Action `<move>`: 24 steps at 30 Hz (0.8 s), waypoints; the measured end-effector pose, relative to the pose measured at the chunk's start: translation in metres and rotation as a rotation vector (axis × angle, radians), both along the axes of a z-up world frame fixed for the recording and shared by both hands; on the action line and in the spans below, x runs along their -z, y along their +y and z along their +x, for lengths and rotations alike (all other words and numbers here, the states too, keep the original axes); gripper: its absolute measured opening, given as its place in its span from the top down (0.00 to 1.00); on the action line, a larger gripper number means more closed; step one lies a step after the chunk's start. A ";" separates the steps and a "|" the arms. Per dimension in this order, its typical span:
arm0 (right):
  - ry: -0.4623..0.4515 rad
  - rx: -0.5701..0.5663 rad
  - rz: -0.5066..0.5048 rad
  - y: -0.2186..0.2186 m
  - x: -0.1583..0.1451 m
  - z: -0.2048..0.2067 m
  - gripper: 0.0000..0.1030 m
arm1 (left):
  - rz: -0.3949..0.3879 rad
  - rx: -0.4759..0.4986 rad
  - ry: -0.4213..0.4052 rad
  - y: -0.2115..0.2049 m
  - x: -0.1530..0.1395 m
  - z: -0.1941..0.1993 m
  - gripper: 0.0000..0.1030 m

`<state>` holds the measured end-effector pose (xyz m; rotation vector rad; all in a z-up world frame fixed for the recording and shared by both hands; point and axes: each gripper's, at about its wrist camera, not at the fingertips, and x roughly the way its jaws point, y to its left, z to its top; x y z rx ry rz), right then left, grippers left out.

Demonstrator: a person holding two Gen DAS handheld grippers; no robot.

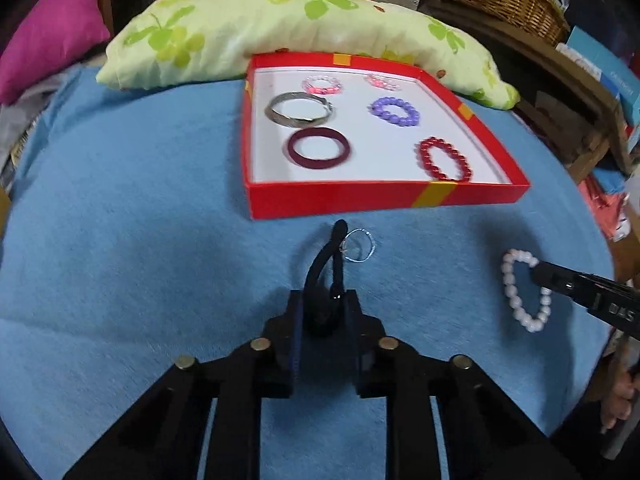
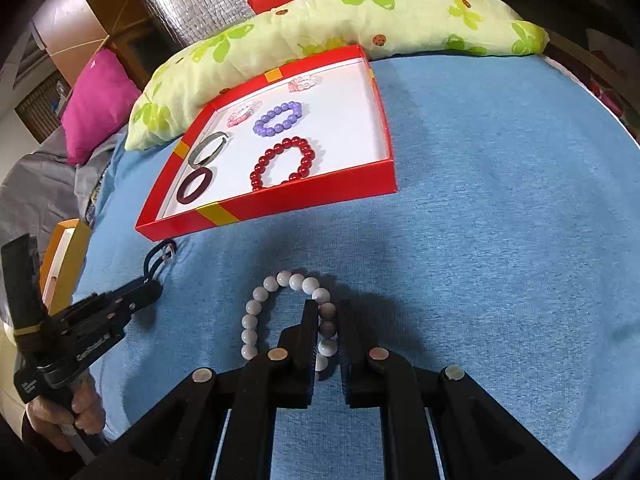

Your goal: Organize jewelry

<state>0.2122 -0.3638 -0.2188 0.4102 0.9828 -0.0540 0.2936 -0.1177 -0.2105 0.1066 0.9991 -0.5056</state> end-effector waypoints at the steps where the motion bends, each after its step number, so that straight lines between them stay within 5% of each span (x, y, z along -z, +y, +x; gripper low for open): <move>1: 0.000 0.005 -0.001 -0.001 0.000 0.000 0.90 | -0.013 0.004 0.009 0.000 0.000 -0.002 0.87; 4: 0.000 0.017 0.001 -0.006 0.000 -0.004 0.90 | -0.054 0.004 0.046 0.001 -0.001 -0.007 0.88; 12: 0.004 0.009 -0.003 -0.006 0.001 -0.006 0.89 | -0.019 0.006 0.041 -0.009 -0.001 -0.018 0.88; 15: 0.006 0.005 0.008 -0.006 0.001 -0.004 0.88 | -0.010 0.012 0.043 -0.012 -0.003 -0.017 0.76; 17: 0.011 0.004 0.027 -0.008 0.001 -0.004 0.88 | 0.005 0.014 0.032 -0.015 -0.005 -0.019 0.59; 24: 0.011 -0.011 0.066 -0.013 -0.002 -0.008 0.88 | 0.041 0.016 -0.006 -0.013 -0.013 -0.020 0.48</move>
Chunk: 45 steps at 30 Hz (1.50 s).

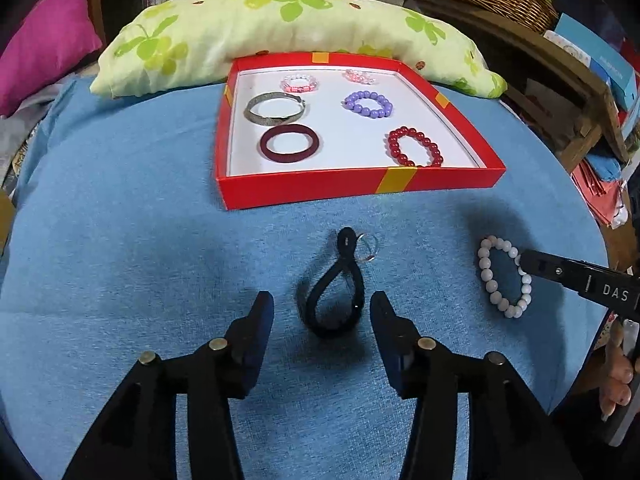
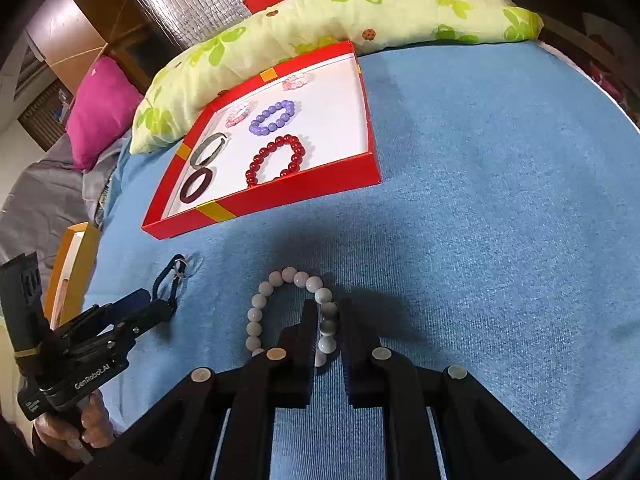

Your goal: Organize jewelry

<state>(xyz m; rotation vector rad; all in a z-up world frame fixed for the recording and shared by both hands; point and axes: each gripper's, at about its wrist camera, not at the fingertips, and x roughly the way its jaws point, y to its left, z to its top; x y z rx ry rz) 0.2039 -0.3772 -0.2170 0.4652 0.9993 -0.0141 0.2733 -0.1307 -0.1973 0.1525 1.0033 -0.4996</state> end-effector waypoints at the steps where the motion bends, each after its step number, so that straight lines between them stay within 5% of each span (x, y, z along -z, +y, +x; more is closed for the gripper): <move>1: -0.002 -0.001 0.001 0.000 0.000 0.000 0.88 | 0.003 -0.004 -0.002 0.001 0.000 0.000 0.46; 12: 0.010 -0.023 -0.014 0.006 0.004 -0.002 0.79 | 0.062 -0.022 -0.029 -0.007 0.006 0.002 0.46; 45: -0.008 -0.067 -0.105 0.020 0.007 -0.001 0.78 | 0.120 -0.007 -0.070 -0.019 0.010 0.000 0.46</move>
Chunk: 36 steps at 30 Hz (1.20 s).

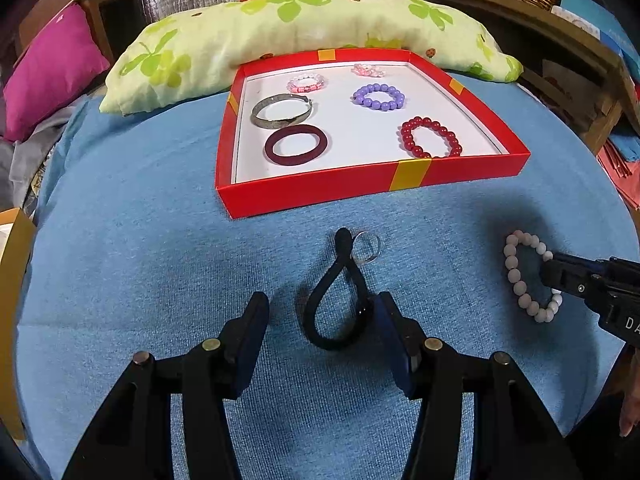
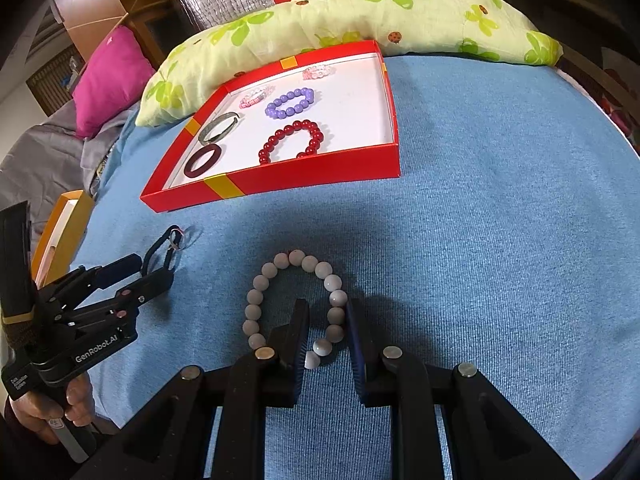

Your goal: Organize jewelry

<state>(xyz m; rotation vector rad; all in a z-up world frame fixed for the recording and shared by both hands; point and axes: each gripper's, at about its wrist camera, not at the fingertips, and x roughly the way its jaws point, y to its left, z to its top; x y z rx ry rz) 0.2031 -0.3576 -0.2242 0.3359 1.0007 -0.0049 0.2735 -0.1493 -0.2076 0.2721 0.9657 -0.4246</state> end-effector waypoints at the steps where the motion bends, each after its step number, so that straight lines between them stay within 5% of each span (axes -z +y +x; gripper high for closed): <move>1: 0.000 0.000 0.000 0.000 0.000 0.000 0.78 | 0.000 0.000 0.000 0.000 0.000 0.000 0.46; 32: -0.002 -0.004 -0.014 0.002 0.000 -0.001 0.78 | -0.005 0.006 0.005 0.000 0.001 0.000 0.46; 36: -0.008 -0.010 -0.036 0.005 -0.001 -0.002 0.90 | -0.011 0.016 0.003 -0.002 0.001 -0.001 0.55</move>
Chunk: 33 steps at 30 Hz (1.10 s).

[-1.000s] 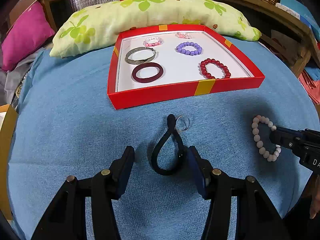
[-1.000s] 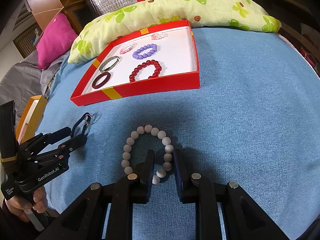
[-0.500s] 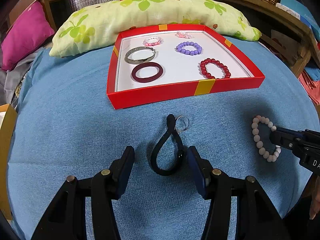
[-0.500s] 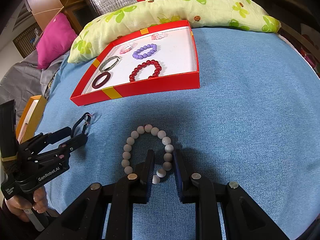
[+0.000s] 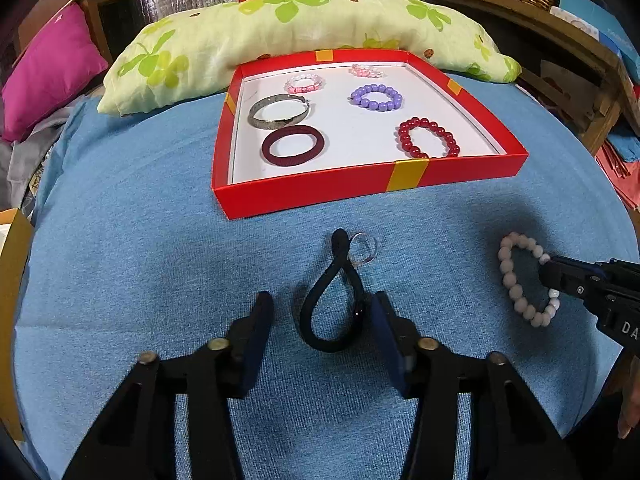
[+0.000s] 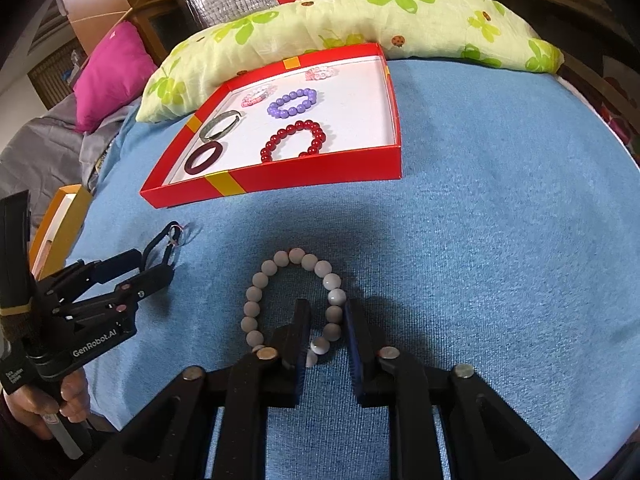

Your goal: Organize jewelry

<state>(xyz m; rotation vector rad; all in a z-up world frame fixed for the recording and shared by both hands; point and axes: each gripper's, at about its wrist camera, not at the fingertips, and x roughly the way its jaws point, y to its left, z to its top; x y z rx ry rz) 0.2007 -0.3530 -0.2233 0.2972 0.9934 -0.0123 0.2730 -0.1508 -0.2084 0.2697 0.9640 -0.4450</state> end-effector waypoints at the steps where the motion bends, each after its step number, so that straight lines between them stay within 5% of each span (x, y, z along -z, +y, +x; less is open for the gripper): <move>1: -0.001 -0.001 -0.001 0.000 0.000 0.000 0.90 | -0.004 0.003 0.001 0.000 0.000 0.000 0.61; 5: -0.013 -0.001 0.005 -0.001 -0.002 -0.001 0.90 | -0.015 0.003 0.001 0.002 -0.001 0.000 0.76; 11: -0.030 0.003 0.018 -0.002 -0.006 -0.003 0.90 | -0.040 -0.004 0.008 0.007 -0.004 0.002 0.84; 33: -0.113 0.018 0.097 -0.008 -0.021 -0.008 0.90 | -0.086 0.009 -0.010 0.015 -0.019 -0.006 0.87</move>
